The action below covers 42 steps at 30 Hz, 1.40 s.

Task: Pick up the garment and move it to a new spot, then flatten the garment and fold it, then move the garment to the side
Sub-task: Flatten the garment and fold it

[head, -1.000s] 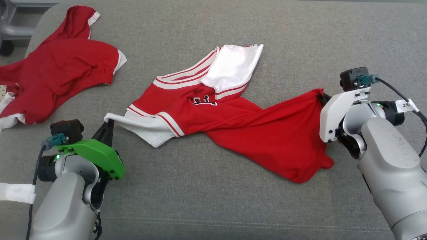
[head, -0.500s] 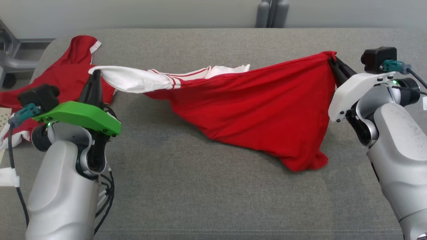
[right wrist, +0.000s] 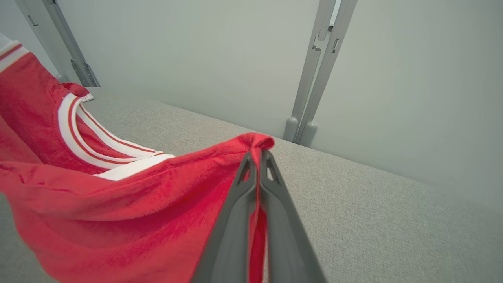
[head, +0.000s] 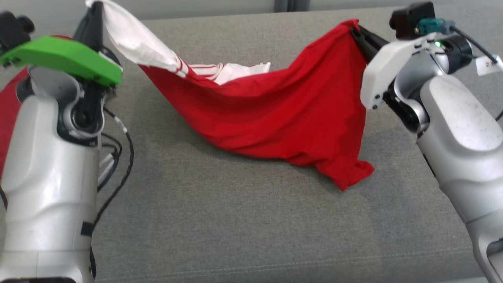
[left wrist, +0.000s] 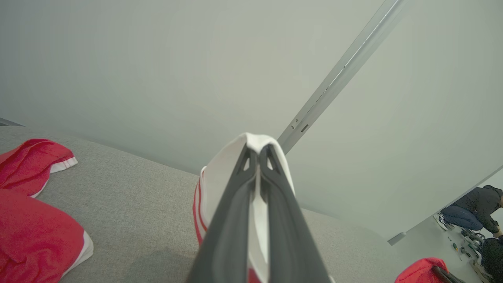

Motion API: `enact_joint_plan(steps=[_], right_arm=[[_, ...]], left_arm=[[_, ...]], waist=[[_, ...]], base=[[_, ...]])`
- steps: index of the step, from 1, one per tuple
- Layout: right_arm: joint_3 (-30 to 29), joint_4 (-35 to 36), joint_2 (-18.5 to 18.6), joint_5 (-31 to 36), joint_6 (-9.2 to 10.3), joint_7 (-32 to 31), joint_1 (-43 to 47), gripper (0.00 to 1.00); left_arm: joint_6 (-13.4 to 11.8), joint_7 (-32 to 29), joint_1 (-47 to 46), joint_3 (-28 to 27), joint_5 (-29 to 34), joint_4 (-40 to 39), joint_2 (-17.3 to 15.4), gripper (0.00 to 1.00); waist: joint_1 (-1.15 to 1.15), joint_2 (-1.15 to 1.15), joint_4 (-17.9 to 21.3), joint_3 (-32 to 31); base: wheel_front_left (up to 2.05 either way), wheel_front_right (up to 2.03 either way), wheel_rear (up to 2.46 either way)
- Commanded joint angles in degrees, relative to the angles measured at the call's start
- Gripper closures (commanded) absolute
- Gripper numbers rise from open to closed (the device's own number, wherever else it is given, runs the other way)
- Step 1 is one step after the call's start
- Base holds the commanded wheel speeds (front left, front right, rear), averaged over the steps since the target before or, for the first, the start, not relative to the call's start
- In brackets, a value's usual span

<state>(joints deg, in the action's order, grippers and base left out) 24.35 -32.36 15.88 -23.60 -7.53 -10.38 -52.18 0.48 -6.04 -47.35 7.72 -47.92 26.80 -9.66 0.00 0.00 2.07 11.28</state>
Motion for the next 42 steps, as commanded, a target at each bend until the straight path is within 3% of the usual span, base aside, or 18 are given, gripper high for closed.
enact_joint_plan(steps=[1,10,18,23,27,30,36,42], right_arm=[[0.8,-0.8,-0.4,-0.7,0.08,-0.4,-2.7,1.00],[-0.7,-9.3,-3.6,1.2,0.08,7.2,-23.6,1.00],[-11.7,-18.0,-5.0,11.8,0.08,22.0,-38.7,1.00],[-19.7,-17.7,-5.8,21.1,0.08,25.4,-43.4,1.00],[-21.6,-14.5,-6.5,26.5,0.08,25.5,-43.2,1.00],[-19.9,-14.5,-7.1,29.7,0.08,25.5,-39.0,1.00],[-14.8,-18.5,-6.3,29.4,0.09,25.6,-31.4,1.00],[-8.1,-21.7,-3.4,26.8,0.09,25.1,-25.0,1.00]], left_arm=[[-0.3,-0.5,-3.5,-0.2,-0.3,0.5,0.1,1.00],[1.3,1.0,-28.2,0.3,3.5,3.0,-2.7,1.00],[5.6,11.3,-45.2,-0.8,3.8,2.6,-2.6,1.00],[6.6,17.2,-49.0,-1.5,2.0,2.9,-1.7,1.00],[6.9,18.6,-47.7,-1.4,1.1,3.4,-2.2,1.00],[7.0,19.2,-43.5,-0.7,1.6,5.0,-4.1,1.00],[7.0,20.6,-31.1,2.0,1.8,5.1,-6.2,1.00],[7.1,21.3,-15.6,3.6,-0.7,1.6,-4.7,1.00]], waist=[[0.00,0.00,4.0,6.3],[0.00,0.00,7.6,19.7],[0.00,0.00,8.2,24.7],[0.00,0.00,7.9,25.4],[0.00,0.00,7.6,26.2],[0.00,0.00,7.4,26.6],[0.00,0.00,6.5,25.2],[0.00,0.00,4.8,20.3]], base=[[0.00,0.00,0.00],[0.00,0.00,0.00],[0.00,0.00,0.00],[0.00,0.00,0.00],[0.00,0.00,0.00],[0.00,0.00,0.00],[0.00,0.00,0.00],[0.00,0.00,0.00]])
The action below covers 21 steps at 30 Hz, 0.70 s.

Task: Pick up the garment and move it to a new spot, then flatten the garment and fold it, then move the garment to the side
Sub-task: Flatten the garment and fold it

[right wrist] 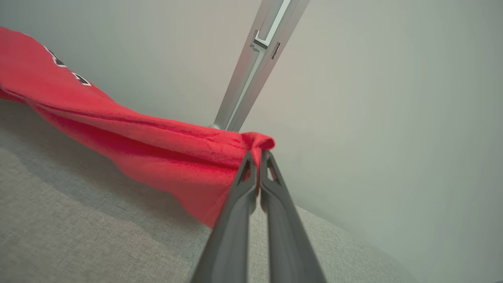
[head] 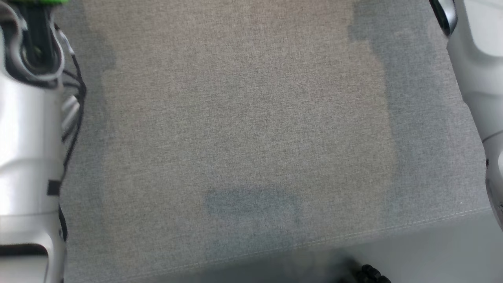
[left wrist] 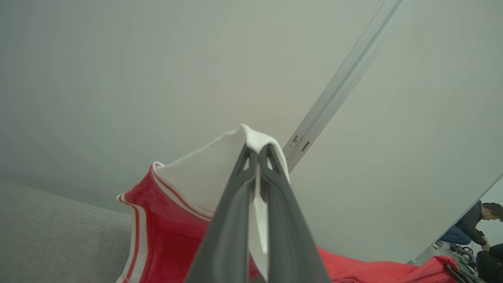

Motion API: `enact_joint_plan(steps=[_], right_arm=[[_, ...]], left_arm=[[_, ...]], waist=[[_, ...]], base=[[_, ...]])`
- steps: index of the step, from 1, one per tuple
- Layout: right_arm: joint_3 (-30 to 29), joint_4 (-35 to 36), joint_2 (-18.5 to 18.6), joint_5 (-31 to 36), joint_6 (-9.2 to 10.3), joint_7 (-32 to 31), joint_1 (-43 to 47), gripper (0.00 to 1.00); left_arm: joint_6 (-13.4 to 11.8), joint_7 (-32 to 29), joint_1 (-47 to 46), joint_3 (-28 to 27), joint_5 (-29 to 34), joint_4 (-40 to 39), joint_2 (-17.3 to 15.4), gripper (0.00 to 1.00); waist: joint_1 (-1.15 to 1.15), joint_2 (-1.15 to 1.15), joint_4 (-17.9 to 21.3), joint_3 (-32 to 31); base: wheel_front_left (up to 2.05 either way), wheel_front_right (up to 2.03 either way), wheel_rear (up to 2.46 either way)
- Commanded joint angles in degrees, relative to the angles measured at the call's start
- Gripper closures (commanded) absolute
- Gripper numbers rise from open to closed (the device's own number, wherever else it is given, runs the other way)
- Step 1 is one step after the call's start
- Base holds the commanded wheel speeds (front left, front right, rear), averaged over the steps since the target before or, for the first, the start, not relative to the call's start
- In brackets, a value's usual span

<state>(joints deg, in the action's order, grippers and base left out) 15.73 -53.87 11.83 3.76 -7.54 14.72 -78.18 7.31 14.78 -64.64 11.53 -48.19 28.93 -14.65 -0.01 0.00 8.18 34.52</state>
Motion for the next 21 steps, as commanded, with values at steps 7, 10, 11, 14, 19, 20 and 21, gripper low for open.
enact_joint_plan(steps=[7,10,11,14,19,20,21], right_arm=[[8.8,-1.7,4.6,-4.9,0.10,-6.0,9.2,1.00],[12.0,-1.1,5.9,-7.9,0.10,-9.7,13.0,1.00],[13.3,-0.9,6.3,-9.3,0.10,-11.5,14.6,1.00],[17.2,0.6,7.8,-13.3,0.10,-16.6,19.1,1.00],[21.5,6.4,10.7,-20.6,0.10,-22.7,27.0,1.00],[22.0,7.8,11.6,-21.6,0.10,-23.5,28.4,1.00],[22.3,9.1,12.3,-22.8,0.10,-24.5,29.8,1.00]], left_arm=[[0.0,0.4,18.9,-4.7,0.3,-4.1,5.2,1.00],[0.0,0.4,25.3,-5.7,0.5,-5.6,7.3,1.00],[0.0,0.4,27.5,-5.3,0.7,-5.8,7.7,1.00],[-0.2,0.4,33.6,-5.1,0.2,-7.1,9.0,1.00],[-2.0,0.4,43.0,-3.2,2.1,-9.5,10.1,1.00],[-2.6,0.4,44.7,-2.6,2.9,-9.8,10.2,1.00],[-3.1,0.4,46.3,-2.3,3.0,-10.3,10.3,1.00]], waist=[[0.01,0.00,-3.5,-12.1],[0.01,0.00,-4.1,-16.1],[0.01,0.00,-4.3,-17.4],[0.01,0.00,-4.4,-21.1],[0.01,0.00,-4.9,-25.7],[0.01,0.00,-5.0,-26.3],[0.01,0.00,-5.0,-27.0]], base=[[0.00,0.00,0.00],[0.00,0.00,0.00],[0.00,0.00,0.00],[0.00,0.00,0.00],[0.00,0.00,0.00],[0.00,0.00,0.00],[0.00,0.00,0.00]])
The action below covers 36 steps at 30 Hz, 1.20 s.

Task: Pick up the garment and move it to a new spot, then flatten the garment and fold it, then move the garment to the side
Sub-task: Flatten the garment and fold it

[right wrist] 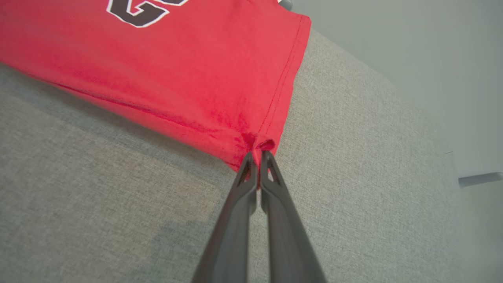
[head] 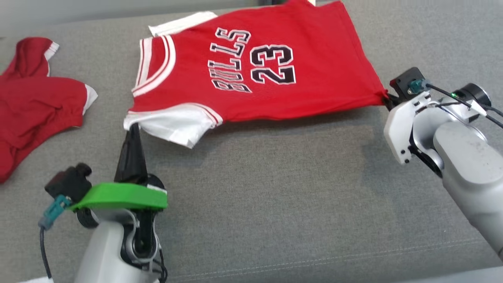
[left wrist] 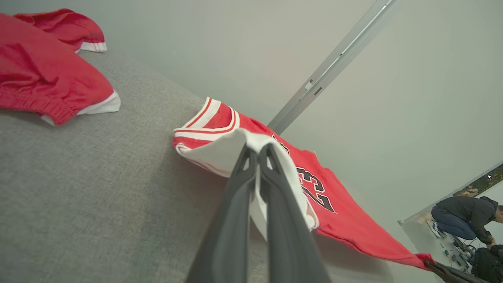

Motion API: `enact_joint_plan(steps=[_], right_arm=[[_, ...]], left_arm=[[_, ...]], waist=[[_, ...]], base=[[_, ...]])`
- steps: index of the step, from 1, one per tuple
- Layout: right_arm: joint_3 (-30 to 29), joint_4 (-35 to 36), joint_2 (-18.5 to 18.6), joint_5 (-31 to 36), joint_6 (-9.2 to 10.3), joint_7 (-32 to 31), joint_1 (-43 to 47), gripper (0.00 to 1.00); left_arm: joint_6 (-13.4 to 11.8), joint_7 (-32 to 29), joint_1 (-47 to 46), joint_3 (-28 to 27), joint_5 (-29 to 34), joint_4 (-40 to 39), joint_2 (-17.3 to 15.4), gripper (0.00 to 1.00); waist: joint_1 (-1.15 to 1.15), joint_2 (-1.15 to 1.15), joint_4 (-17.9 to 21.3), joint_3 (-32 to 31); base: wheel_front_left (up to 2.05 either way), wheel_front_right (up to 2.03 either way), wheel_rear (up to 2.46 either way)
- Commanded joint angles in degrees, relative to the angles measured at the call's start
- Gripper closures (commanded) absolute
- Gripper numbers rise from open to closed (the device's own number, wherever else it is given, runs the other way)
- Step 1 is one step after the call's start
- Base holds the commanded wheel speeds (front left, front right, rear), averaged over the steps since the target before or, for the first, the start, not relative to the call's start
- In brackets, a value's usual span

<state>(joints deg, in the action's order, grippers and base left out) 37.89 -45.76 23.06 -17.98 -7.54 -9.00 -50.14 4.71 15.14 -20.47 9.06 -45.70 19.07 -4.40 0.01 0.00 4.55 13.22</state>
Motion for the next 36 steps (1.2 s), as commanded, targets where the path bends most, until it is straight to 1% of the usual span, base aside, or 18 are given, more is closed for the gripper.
enact_joint_plan(steps=[1,3,5,8,10,12,14,19,26,27,31,34,36], right_arm=[[0.3,2.4,1.7,-2.0,0.10,-1.6,3.1,1.00],[0.4,4.9,3.1,-3.3,0.10,-3.7,5.7,1.00],[0.1,6.3,3.8,-4.0,0.10,-4.5,7.0,1.00],[-1.1,10.1,5.6,-4.8,0.10,-7.2,10.8,1.00],[-2.5,12.5,5.9,-5.9,0.10,-9.3,13.5,1.00],[-3.8,15.1,6.7,-6.0,0.10,-11.4,15.9,1.00],[-5.0,17.9,7.1,-5.6,0.10,-13.4,18.3,1.00],[-8.5,24.1,8.1,-4.3,0.10,-16.7,24.5,1.00],[-14.2,29.6,7.5,-2.2,0.10,-20.0,32.3,1.00],[-15.6,31.1,7.4,-1.8,0.10,-20.8,34.4,1.00],[-18.5,34.4,6.6,-1.0,0.10,-21.7,37.6,1.00],[-21.0,36.7,5.4,-0.4,0.10,-20.5,39.1,1.00],[-22.2,37.7,4.5,0.2,0.09,-19.5,39.3,1.00]], left_arm=[[-1.1,0.0,3.9,0.5,0.7,-1.0,0.1,1.00],[-2.2,0.0,7.2,1.0,0.8,-2.1,0.3,1.00],[-2.5,-0.3,9.1,1.2,0.3,-2.8,0.5,1.00],[-3.7,-1.0,14.2,2.4,0.4,-4.7,0.6,1.00],[-4.7,-1.3,17.2,2.7,0.2,-6.2,0.6,1.00],[-5.8,-1.2,19.9,2.4,-0.3,-7.9,0.6,1.00],[-6.8,-1.5,21.9,2.9,0.4,-9.5,0.4,1.00],[-8.6,-3.3,26.2,4.2,1.2,-12.7,-0.4,1.00],[-11.0,-6.1,32.1,6.5,2.7,-16.7,-1.9,1.00],[-11.8,-7.0,33.9,7.3,3.3,-18.1,-2.3,1.00],[-13.5,-8.8,37.4,8.3,4.1,-21.7,-3.3,1.00],[-13.7,-9.4,38.2,8.5,4.4,-24.6,-4.1,1.00],[-13.0,-9.9,36.0,8.6,5.0,-25.6,-5.0,1.00]], waist=[[-0.01,0.00,-1.4,-6.1],[-0.01,0.00,-1.4,-7.0],[-0.01,0.00,-1.5,-7.4],[-0.01,0.00,-1.7,-8.4],[-0.01,0.00,-1.7,-9.0],[-0.01,0.00,-1.7,-9.4],[-0.01,0.00,-1.7,-9.8],[-0.01,0.00,-1.6,-10.2],[-0.01,0.00,-1.5,-11.2],[-0.01,0.00,-1.5,-11.4],[-0.01,0.00,-1.5,-11.5],[-0.01,0.00,-1.6,-11.1],[-0.01,0.00,-1.7,-10.7]], base=[[0.00,0.00,0.00],[0.00,0.00,0.00],[0.00,0.00,0.00],[0.00,0.00,0.00],[0.00,0.00,0.00],[0.00,0.00,0.00],[0.00,0.00,0.00],[0.00,0.00,0.00],[0.00,0.00,0.00],[0.00,0.00,0.00],[0.00,0.00,0.00],[0.00,0.00,0.00],[0.00,0.00,0.00]])
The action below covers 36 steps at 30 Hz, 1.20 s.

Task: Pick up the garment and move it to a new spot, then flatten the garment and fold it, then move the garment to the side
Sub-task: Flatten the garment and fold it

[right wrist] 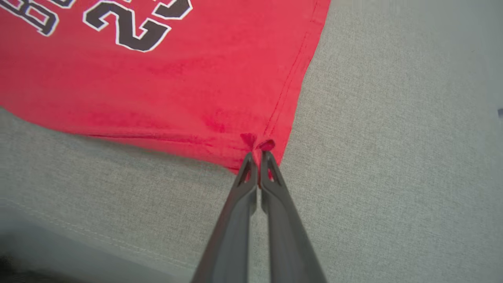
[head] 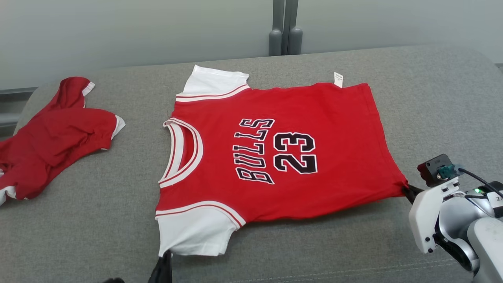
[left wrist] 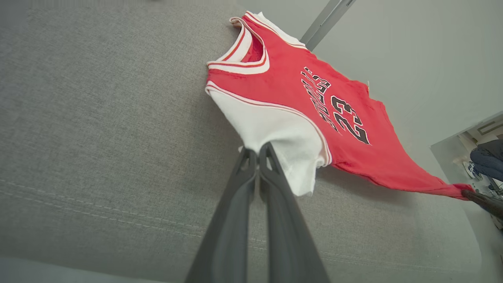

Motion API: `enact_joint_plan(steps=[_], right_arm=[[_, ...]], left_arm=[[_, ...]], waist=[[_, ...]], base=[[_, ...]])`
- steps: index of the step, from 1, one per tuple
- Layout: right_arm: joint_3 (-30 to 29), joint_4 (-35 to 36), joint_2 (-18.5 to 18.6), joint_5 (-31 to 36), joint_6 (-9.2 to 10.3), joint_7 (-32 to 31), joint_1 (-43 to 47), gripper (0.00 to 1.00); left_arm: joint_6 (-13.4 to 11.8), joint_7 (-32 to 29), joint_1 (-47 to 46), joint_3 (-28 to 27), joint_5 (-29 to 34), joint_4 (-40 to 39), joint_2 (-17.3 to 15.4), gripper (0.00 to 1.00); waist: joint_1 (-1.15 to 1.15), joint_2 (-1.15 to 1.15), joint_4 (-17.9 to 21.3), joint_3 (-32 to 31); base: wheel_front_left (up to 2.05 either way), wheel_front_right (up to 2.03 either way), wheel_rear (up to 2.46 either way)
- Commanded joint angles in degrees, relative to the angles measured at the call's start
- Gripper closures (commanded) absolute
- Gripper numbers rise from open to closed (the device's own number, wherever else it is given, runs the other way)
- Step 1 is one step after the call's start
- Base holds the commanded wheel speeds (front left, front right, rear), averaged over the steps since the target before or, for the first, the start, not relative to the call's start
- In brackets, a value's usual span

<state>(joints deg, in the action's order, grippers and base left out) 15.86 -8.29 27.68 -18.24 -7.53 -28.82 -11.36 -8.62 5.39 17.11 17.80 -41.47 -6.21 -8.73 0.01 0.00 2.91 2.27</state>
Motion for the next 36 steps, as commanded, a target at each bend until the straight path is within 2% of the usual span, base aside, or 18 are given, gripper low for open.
enact_joint_plan(steps=[1,6,7,8,10,16,25,36], right_arm=[[-0.7,0.6,-0.5,0.8,0.09,1.0,0.4,1.00],[-1.7,0.1,-2.4,1.9,0.09,2.5,-2.3,1.00],[-1.7,0.1,-2.4,1.9,0.09,2.5,-2.3,1.00],[-1.2,-0.7,-2.7,2.1,0.08,3.0,-3.9,1.00],[-0.8,-1.9,-3.2,2.5,0.08,3.5,-5.9,1.00],[0.1,-6.2,-4.4,3.1,0.08,5.6,-11.5,1.00],[0.5,-15.8,-6.6,3.6,0.08,10.4,-19.6,1.00],[-0.5,-25.6,-8.4,6.6,0.08,14.4,-24.9,1.00]], left_arm=[[0.6,-0.6,-3.2,0.0,1.0,-0.5,-0.9,1.00],[1.9,-5.0,-14.3,1.3,3.0,2.1,-2.6,1.00],[1.9,-5.0,-14.3,1.3,3.0,2.1,-2.6,1.00],[1.7,-7.4,-19.4,1.8,3.6,3.8,-2.6,1.00],[1.2,-9.8,-24.1,2.2,4.4,5.9,-2.7,1.00],[1.4,-12.9,-34.6,3.4,6.7,12.2,-2.7,1.00],[2.5,-12.6,-47.3,4.2,9.1,24.8,-2.0,1.00],[3.4,-10.0,-56.4,4.9,11.2,36.4,-1.6,1.00]], waist=[[-0.01,0.00,-0.2,0.5],[-0.01,0.00,-0.4,2.5],[-0.01,0.00,-0.4,2.5],[-0.01,0.00,-0.4,3.7],[-0.01,0.00,-0.2,5.0],[-0.01,0.00,0.1,8.3],[-0.01,0.00,0.2,12.4],[-0.01,0.00,0.5,14.7]], base=[[0.00,0.00,0.00],[0.00,0.00,0.00],[0.00,0.00,0.00],[0.00,0.00,0.00],[0.00,0.00,0.00],[0.00,0.00,0.00],[0.00,0.00,0.00],[0.00,0.00,0.00]])
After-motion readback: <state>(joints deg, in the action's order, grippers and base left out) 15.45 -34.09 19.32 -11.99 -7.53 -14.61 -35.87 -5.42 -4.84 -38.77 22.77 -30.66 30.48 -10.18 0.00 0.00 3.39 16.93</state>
